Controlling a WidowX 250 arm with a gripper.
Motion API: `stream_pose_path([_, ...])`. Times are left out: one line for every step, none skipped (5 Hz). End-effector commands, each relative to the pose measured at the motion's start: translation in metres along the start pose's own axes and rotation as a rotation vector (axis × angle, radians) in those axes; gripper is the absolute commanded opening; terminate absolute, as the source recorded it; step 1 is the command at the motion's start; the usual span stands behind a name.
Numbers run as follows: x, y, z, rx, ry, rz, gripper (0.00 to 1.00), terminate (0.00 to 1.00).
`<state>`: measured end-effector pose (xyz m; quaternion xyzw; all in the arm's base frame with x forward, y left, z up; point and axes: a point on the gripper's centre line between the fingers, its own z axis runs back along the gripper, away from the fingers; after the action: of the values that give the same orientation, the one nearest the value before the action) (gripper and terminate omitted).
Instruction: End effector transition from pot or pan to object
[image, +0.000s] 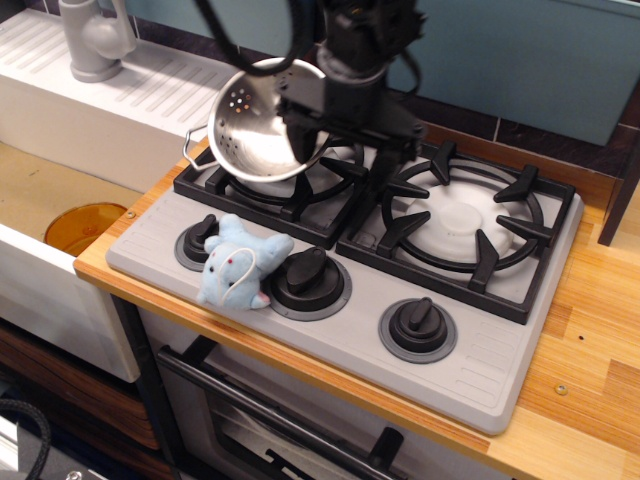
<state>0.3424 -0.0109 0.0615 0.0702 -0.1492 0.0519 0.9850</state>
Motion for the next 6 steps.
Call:
stream_pose_path([0.023, -0.011, 0.042, 0.025, -0.021, 0.035, 1.00, 0.00])
stream_pose_path([0.030, -0.014, 0.066, 0.046, 0.025, 0.050, 1.00, 0.00])
stream_pose_path([0.034, -0.006, 0.097, 0.070, 0.087, 0.038, 1.00, 0.00])
stream_pose_path([0.012, 0.014, 0.100, 0.079, 0.065, -0.004, 1.00, 0.00])
stream_pose_path([-0.010, 0.023, 0.094, 0.082, 0.060, -0.019, 1.00, 0.00])
stream_pose_path([-0.030, 0.025, 0.082, 0.057, 0.053, -0.025, 1.00, 0.00])
